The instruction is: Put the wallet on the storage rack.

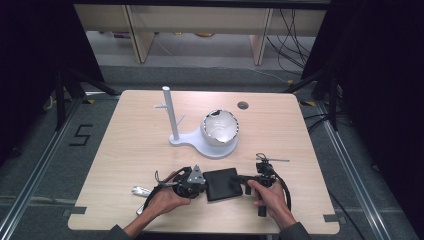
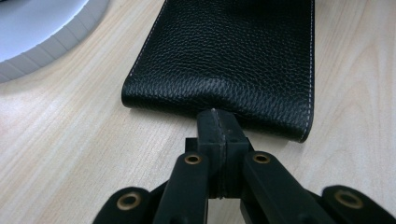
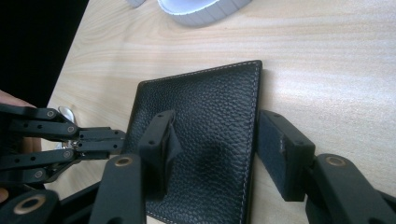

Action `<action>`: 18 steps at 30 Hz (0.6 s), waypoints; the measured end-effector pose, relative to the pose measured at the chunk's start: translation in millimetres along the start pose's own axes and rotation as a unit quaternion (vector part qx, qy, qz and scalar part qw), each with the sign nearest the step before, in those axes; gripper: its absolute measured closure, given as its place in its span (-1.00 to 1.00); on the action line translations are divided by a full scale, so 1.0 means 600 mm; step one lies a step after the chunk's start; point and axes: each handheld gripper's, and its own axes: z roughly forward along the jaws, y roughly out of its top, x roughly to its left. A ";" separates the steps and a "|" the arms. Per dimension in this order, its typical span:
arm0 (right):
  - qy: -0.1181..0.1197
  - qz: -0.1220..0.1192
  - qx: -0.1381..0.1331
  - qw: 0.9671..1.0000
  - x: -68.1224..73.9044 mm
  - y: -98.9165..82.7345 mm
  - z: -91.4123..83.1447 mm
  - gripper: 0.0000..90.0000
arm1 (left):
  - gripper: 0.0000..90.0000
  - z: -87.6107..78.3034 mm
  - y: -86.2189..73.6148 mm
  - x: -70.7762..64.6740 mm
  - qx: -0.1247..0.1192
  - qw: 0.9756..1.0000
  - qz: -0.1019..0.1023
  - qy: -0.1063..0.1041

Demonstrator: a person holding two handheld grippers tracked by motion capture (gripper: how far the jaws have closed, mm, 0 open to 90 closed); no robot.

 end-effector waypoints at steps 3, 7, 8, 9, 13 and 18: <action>-0.014 -0.013 -0.006 1.000 0.004 0.000 0.004 0.09 | 0.99 0.000 0.000 -0.001 -0.003 1.000 -0.001 -0.002; -0.028 -0.030 -0.010 0.999 0.009 0.003 0.010 0.10 | 0.99 -0.002 0.002 -0.003 0.012 1.000 0.017 -0.012; -0.026 -0.026 -0.011 0.999 0.010 0.003 0.011 0.11 | 0.99 -0.001 0.002 -0.004 0.011 1.000 0.019 -0.012; -0.015 0.000 -0.001 1.000 0.015 0.002 0.010 0.19 | 0.99 -0.001 0.003 -0.005 0.011 1.000 0.019 -0.016; 0.017 -0.023 -0.010 1.000 0.025 0.003 0.013 0.34 | 0.99 0.002 0.008 -0.006 0.014 1.000 0.013 -0.022; 0.033 -0.045 -0.008 0.998 0.026 0.014 0.001 0.56 | 0.98 0.002 0.007 -0.007 0.013 1.000 0.015 -0.018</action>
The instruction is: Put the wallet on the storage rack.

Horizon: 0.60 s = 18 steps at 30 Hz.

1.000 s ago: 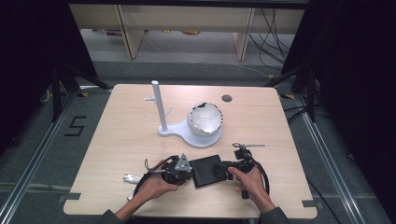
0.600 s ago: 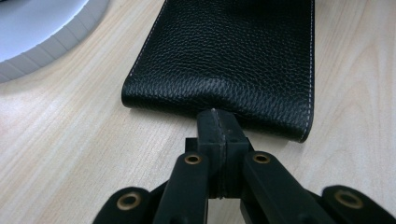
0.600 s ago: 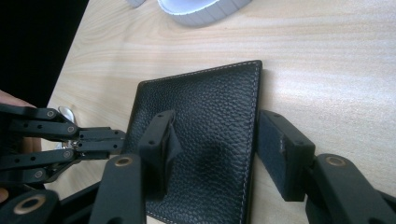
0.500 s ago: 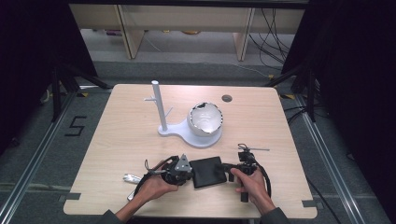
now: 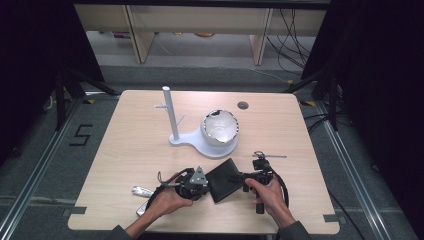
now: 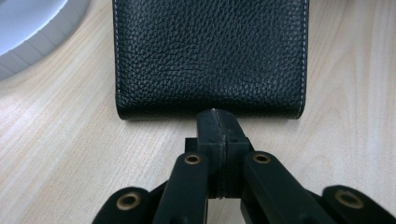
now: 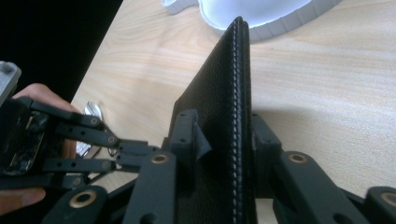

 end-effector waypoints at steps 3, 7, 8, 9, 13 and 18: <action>0.008 -0.002 0.003 1.000 -0.001 0.001 -0.001 0.62 | 0.98 0.000 0.001 -0.001 0.003 1.000 0.001 0.002; 0.025 -0.008 0.009 1.000 0.005 0.007 -0.005 0.71 | 0.97 -0.001 0.001 -0.001 0.004 1.000 0.002 0.004; 0.033 -0.013 0.015 0.999 0.011 0.010 -0.007 0.74 | 0.97 -0.001 0.001 -0.001 0.005 1.000 0.003 0.003; 0.031 -0.014 0.017 0.999 0.013 0.011 -0.006 0.75 | 0.96 -0.002 0.001 -0.001 0.006 1.000 0.002 0.004; 0.035 -0.010 0.031 0.999 0.026 0.018 -0.006 0.76 | 0.90 -0.011 -0.003 0.004 0.000 1.000 -0.003 0.011; 0.028 -0.043 0.036 0.998 0.041 0.034 -0.007 0.77 | 0.55 -0.030 -0.010 0.002 -0.026 0.999 -0.032 0.005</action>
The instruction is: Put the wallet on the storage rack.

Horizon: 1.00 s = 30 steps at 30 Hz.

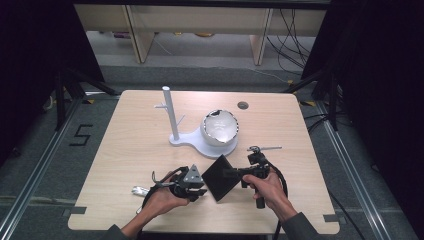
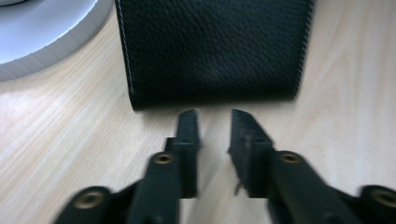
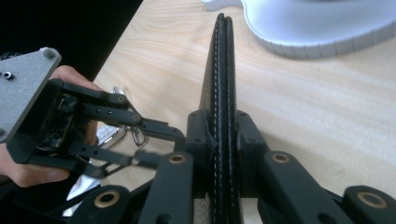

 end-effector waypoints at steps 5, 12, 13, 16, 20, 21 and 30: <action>-0.006 -0.017 -0.002 1.000 0.012 0.020 -0.017 0.77 | 0.10 -0.030 -0.011 -0.004 -0.006 1.000 -0.028 0.011; -0.011 -0.031 -0.024 0.999 0.022 0.053 -0.058 0.77 | -0.14 -0.075 -0.032 0.000 0.000 0.998 -0.051 0.028; -0.016 -0.041 -0.029 0.999 0.020 0.058 -0.061 0.77 | -0.14 -0.080 -0.034 0.000 -0.003 0.998 -0.056 0.028; -0.019 -0.021 -0.033 0.999 0.027 0.073 -0.076 0.77 | -0.19 -0.091 -0.040 -0.001 0.010 0.998 -0.055 0.026; -0.021 -0.037 -0.055 0.998 0.026 0.095 -0.096 0.77 | -0.27 -0.103 -0.050 -0.001 0.018 0.998 -0.050 0.036; -0.021 -0.027 -0.056 0.998 0.030 0.100 -0.101 0.77 | -0.28 -0.103 -0.050 -0.001 0.018 0.998 -0.050 0.036; -0.046 -0.033 -0.082 0.995 0.017 0.142 -0.126 0.77 | -0.31 -0.131 -0.075 -0.008 0.017 0.998 -0.048 0.045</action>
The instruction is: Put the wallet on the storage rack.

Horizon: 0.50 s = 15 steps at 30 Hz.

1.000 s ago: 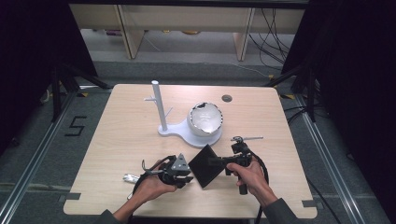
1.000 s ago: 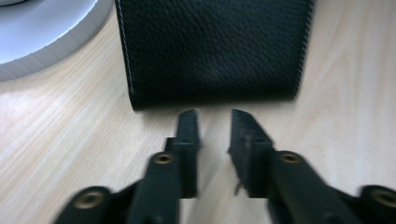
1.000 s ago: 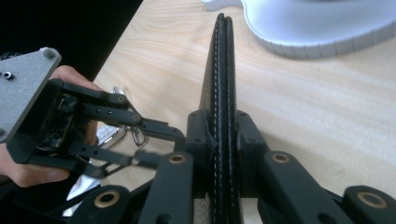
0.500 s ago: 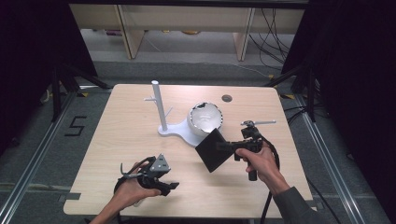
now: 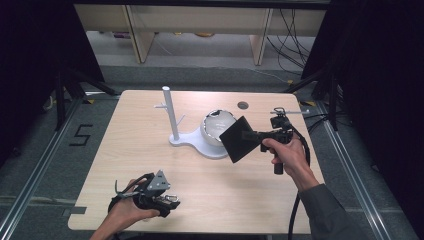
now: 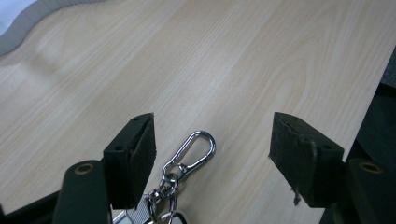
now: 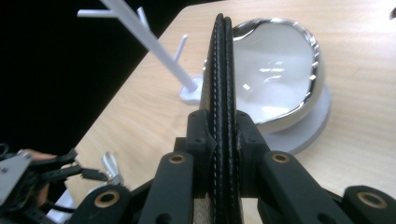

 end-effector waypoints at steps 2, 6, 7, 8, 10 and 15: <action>-0.011 -0.005 -0.009 1.000 -0.011 0.015 -0.001 0.77 | -0.31 -0.005 -0.008 0.000 -0.003 1.000 0.000 0.005; -0.024 0.006 -0.015 1.000 -0.017 0.030 0.006 0.77 | -0.31 -0.013 -0.020 0.000 -0.012 1.000 -0.006 0.007; -0.023 0.008 -0.017 1.000 -0.019 0.034 0.008 0.77 | -0.31 -0.016 -0.022 0.000 -0.008 1.000 -0.009 0.010; -0.024 0.000 -0.020 1.000 -0.022 0.038 0.010 0.77 | -0.31 -0.018 -0.024 0.001 -0.008 1.000 -0.006 0.013; -0.027 0.013 -0.021 0.999 -0.021 0.046 0.015 0.77 | -0.31 -0.019 -0.029 0.002 -0.009 1.000 -0.012 0.013; -0.032 0.022 -0.021 0.999 -0.028 0.061 0.027 0.77 | -0.31 -0.025 -0.036 0.002 -0.008 1.000 -0.003 0.014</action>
